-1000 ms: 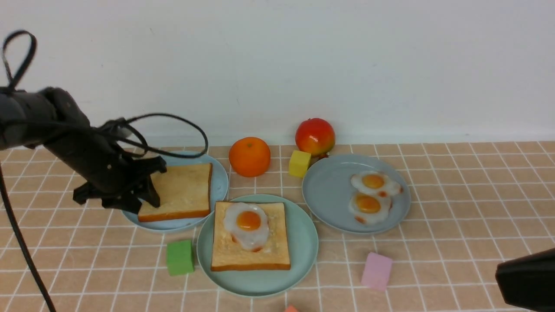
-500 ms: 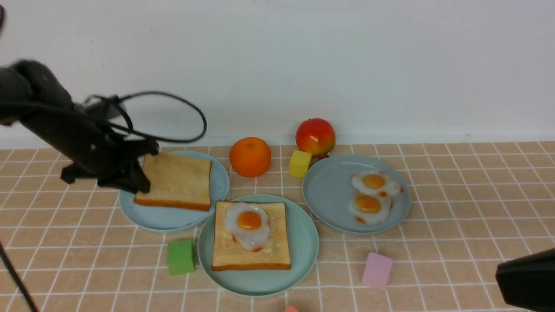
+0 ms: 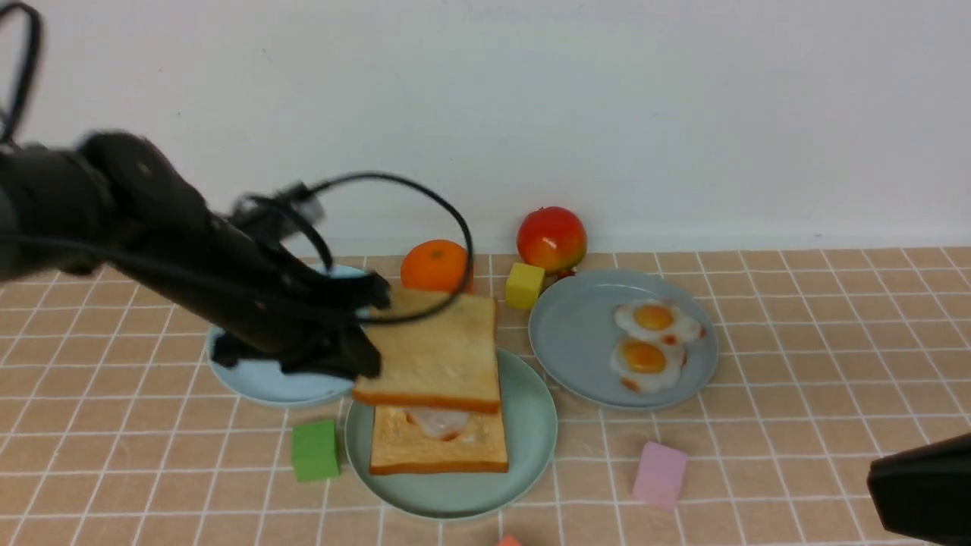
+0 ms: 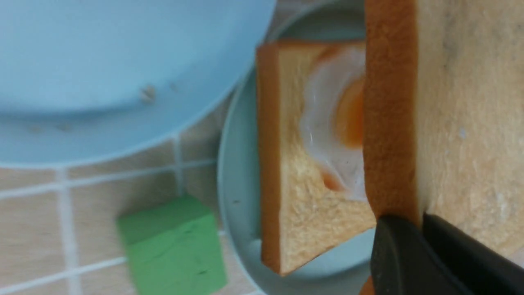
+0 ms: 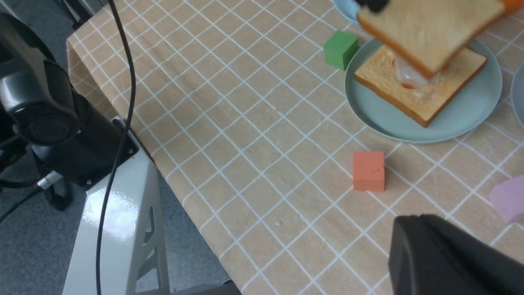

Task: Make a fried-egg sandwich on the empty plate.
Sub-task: Use the left arm to place a slice of bread on the fried egg in the middle

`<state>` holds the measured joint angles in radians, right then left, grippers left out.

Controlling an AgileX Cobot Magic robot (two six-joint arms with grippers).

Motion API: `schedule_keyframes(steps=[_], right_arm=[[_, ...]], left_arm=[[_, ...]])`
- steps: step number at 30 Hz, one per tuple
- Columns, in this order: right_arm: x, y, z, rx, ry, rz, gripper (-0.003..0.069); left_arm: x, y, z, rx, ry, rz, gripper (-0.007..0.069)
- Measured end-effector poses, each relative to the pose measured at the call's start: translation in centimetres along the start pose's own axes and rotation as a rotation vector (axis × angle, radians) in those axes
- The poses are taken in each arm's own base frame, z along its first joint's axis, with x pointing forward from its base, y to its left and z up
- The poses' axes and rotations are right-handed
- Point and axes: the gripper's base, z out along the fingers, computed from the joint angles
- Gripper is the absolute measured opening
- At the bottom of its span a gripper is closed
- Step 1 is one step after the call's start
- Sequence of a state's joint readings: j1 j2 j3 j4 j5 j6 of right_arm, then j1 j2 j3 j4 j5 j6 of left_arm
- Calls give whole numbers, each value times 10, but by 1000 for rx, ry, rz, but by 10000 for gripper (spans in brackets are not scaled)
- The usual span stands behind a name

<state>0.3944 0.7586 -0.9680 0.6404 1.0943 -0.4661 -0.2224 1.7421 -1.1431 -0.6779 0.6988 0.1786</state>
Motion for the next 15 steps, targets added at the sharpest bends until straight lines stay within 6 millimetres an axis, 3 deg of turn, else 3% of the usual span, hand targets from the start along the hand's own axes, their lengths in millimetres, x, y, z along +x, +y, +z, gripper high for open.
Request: schedule_keyframes(steps=[7,15], right_arm=[[0,0,0,0,0,0,27],[0,0,0,0,1,0,36]], left_arm=[[7,4,29,-18,26,-27,15],[8,8,32,-49,34,-54,54]])
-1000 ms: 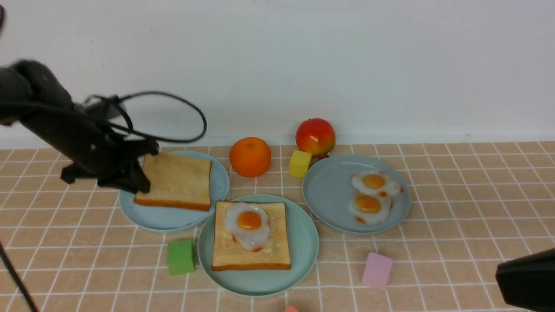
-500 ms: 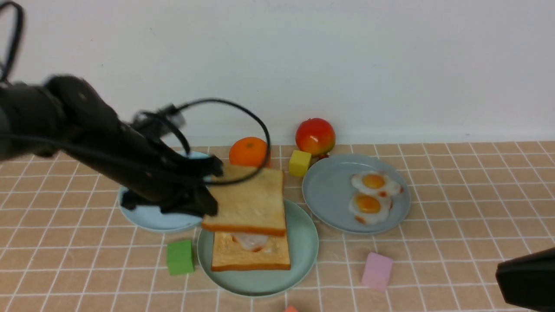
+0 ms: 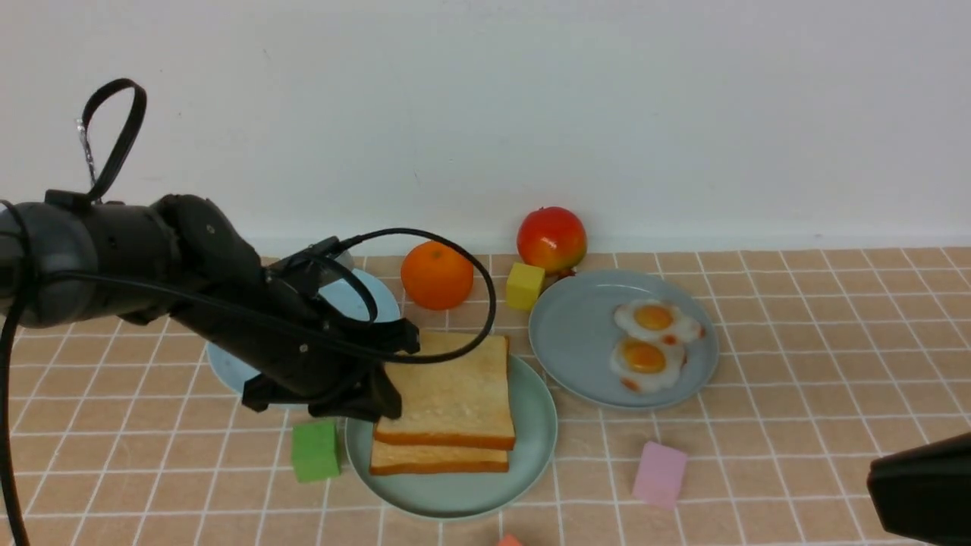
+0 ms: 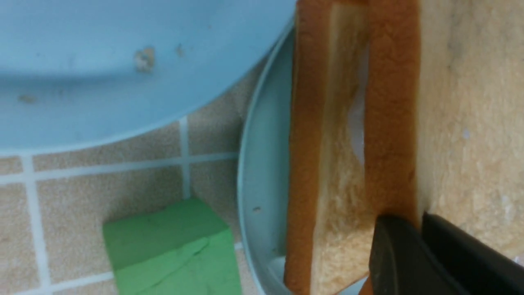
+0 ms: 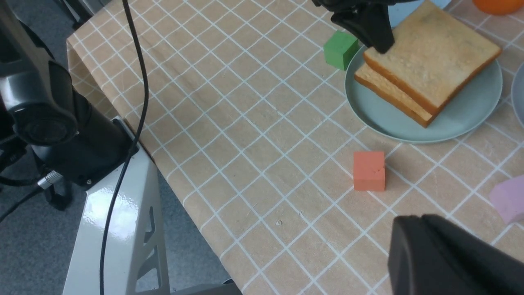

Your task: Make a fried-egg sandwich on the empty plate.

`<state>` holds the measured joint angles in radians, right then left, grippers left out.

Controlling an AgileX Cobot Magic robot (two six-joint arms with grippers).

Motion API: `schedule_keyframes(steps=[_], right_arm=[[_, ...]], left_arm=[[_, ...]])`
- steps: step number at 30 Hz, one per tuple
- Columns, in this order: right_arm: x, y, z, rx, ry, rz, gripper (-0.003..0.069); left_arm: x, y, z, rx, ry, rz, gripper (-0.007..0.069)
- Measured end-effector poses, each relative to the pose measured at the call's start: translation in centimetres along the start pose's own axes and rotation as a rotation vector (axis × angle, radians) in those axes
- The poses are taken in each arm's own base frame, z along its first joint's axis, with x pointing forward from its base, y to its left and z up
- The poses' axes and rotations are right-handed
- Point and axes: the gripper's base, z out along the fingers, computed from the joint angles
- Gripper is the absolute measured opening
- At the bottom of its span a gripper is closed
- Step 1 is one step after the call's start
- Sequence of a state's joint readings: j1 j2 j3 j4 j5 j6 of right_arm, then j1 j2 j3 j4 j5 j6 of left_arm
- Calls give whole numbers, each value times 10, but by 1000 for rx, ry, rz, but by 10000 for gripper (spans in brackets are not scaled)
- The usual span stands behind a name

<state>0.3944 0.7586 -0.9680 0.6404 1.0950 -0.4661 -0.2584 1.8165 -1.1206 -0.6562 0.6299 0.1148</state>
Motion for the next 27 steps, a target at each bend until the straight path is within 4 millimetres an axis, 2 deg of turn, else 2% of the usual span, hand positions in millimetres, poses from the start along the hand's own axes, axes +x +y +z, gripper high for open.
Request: schedule_keyframes(steps=[6,7,8,9,13,14,17,19,20,23,25,26,27], right_arm=[[1,-2,0,17,7,-8,46],[1,-3,0,30,14,-8,49],[1,-3,0,32,15,-7,50],[2,-4,0,49,23,3,52],[4,-10,-1,108,47,37,57],[6,-13,-2,147,56,48,61],[7,-14,-6,185,44,61,63],[9,-8,-18,214,-30,54,67],[9,-7,-19,215,-38,53,67],[19,8,-44,243,-203,5,72],[26,12,-49,254,-248,-9,73],[40,17,-57,278,-321,-34,73],[48,18,-60,293,-353,-45,73]], left_arm=[[3,3,0,-41,31,-7,176],[5,3,-2,-47,46,0,220],[5,3,-2,-49,47,3,225],[6,2,-7,-52,52,14,263],[6,-7,-27,-32,20,42,327],[7,-12,-39,-19,-7,55,339],[9,-19,-57,0,-42,82,343],[14,-28,-81,25,-68,130,335],[15,-28,-83,26,-69,134,335],[31,-41,-126,69,-108,210,293],[39,-46,-142,84,-125,232,269],[53,-49,-163,104,-142,259,229],[63,-51,-175,118,-154,274,206]])
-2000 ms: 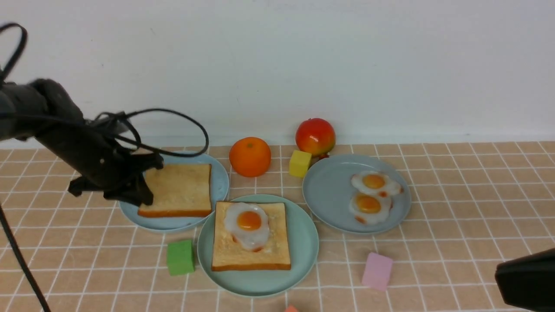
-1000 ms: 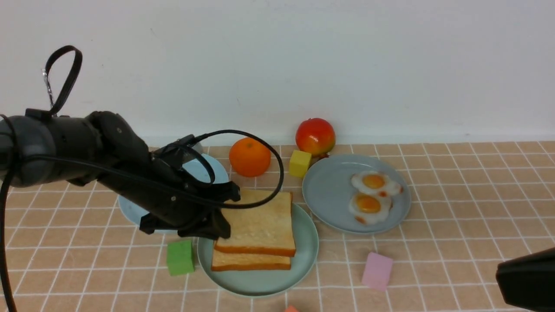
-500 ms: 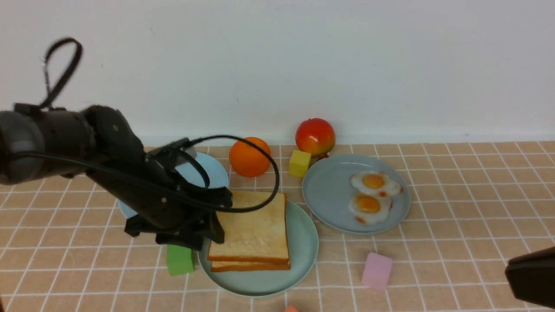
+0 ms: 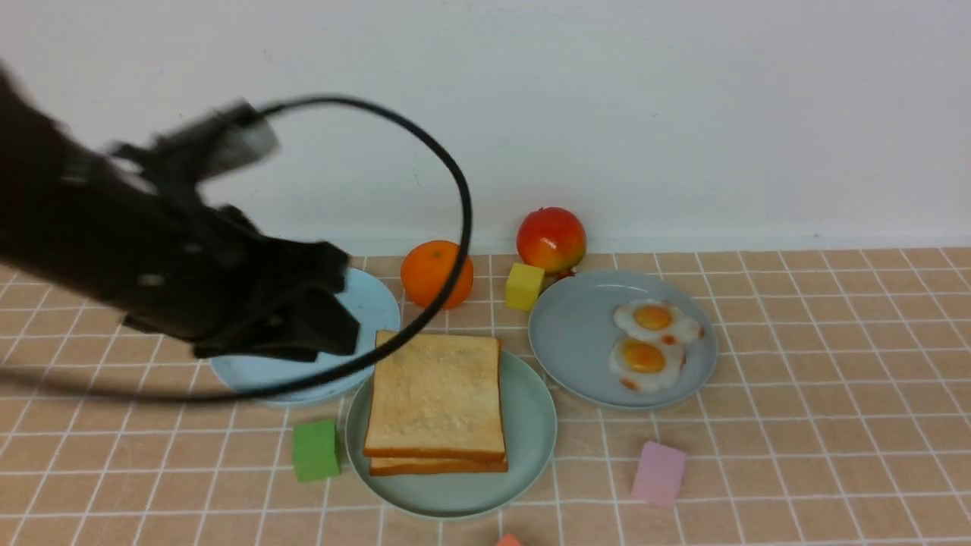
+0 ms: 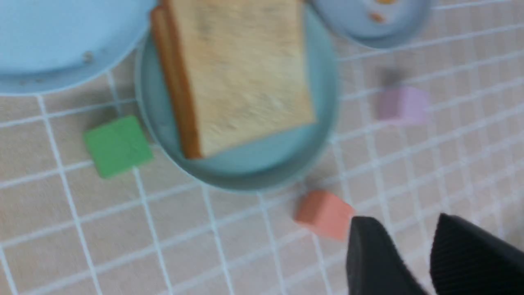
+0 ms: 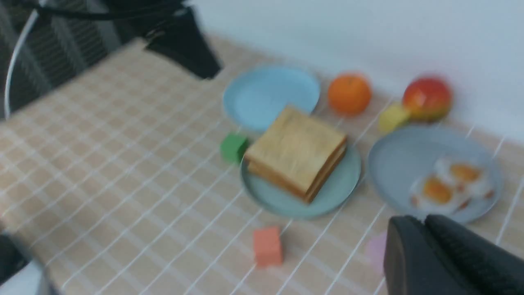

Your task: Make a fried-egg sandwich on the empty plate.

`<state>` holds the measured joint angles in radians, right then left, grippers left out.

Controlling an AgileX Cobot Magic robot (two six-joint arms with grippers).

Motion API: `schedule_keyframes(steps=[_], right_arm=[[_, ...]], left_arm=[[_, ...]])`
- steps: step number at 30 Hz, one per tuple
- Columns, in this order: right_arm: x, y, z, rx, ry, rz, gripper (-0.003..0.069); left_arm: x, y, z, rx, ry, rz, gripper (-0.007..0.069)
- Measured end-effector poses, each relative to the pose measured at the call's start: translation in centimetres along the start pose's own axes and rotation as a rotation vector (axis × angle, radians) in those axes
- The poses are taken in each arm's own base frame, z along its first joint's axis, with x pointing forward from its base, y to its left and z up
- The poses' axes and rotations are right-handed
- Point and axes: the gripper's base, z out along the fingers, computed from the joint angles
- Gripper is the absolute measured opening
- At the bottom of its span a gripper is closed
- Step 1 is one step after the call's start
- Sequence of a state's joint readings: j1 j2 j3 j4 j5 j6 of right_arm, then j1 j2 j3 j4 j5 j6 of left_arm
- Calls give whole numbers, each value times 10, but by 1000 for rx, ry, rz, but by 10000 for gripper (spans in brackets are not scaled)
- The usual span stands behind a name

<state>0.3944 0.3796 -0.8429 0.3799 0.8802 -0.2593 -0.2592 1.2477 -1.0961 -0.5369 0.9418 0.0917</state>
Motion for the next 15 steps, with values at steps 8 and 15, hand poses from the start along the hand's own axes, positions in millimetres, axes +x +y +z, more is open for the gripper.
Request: schedule_keyframes(steps=[8,15], right_arm=[[59,7,-28,19,-162,64,83],[76,8,-33,18,-184,117,86]], left_arm=[[101,-15,-69,99,-31,45,56],[194,-12,-103,184,-159,38,-13]])
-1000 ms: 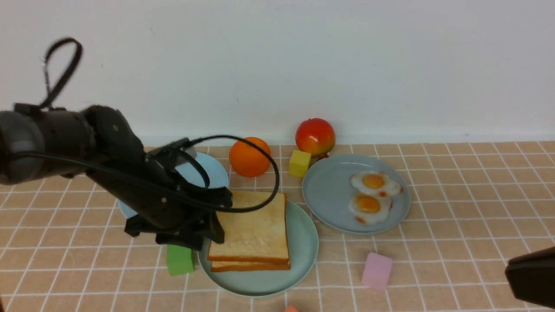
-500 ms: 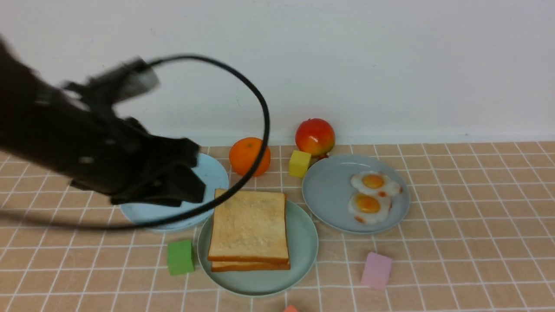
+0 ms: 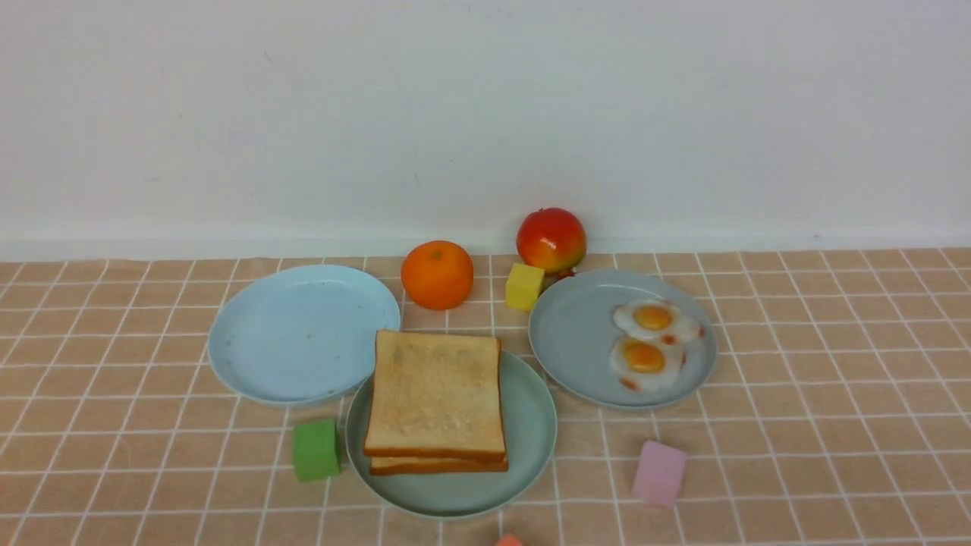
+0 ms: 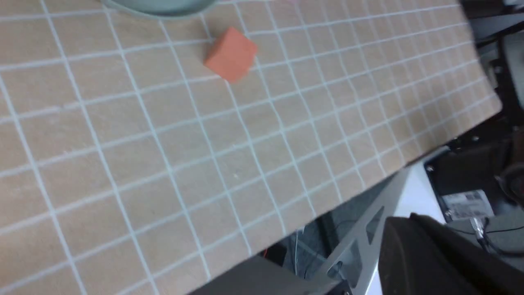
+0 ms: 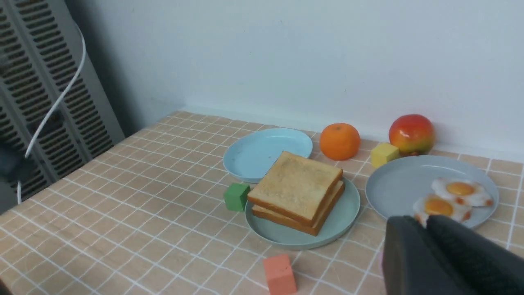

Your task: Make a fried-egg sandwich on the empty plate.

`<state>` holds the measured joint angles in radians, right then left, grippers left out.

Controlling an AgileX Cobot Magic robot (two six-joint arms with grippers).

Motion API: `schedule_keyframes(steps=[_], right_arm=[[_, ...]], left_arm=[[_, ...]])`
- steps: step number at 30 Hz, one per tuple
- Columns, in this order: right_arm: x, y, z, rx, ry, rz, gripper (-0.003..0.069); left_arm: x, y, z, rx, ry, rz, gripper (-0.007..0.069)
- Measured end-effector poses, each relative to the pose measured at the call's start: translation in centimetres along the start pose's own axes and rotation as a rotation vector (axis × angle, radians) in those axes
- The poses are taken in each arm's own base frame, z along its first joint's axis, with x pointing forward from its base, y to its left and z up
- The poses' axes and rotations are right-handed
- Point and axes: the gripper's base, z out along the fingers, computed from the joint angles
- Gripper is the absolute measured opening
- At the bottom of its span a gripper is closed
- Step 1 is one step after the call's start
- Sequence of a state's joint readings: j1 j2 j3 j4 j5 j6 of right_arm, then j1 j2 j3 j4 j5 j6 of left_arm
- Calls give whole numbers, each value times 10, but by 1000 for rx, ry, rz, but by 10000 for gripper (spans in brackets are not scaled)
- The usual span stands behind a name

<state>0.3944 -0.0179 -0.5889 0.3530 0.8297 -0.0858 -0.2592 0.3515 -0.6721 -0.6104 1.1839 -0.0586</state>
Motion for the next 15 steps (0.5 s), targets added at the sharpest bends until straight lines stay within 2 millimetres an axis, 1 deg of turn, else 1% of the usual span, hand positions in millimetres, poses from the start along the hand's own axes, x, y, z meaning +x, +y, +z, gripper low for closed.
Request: schedule_keyframes(steps=[2,4,7,15], right_arm=[[3,-1,2,3,15,4,89],[6,-2,4,4,28,8,92],[9,-3,6,8,42,10,96],[12,-3,6,8,67,12,106]], left_arm=[[17,-2,-14,4,-73,27,-13],[25,-1,-22,-13,-125,42,-13],[29,2,-26,-50,-160,57,-13],[28,4,-26,-73,-166,57,-13]])
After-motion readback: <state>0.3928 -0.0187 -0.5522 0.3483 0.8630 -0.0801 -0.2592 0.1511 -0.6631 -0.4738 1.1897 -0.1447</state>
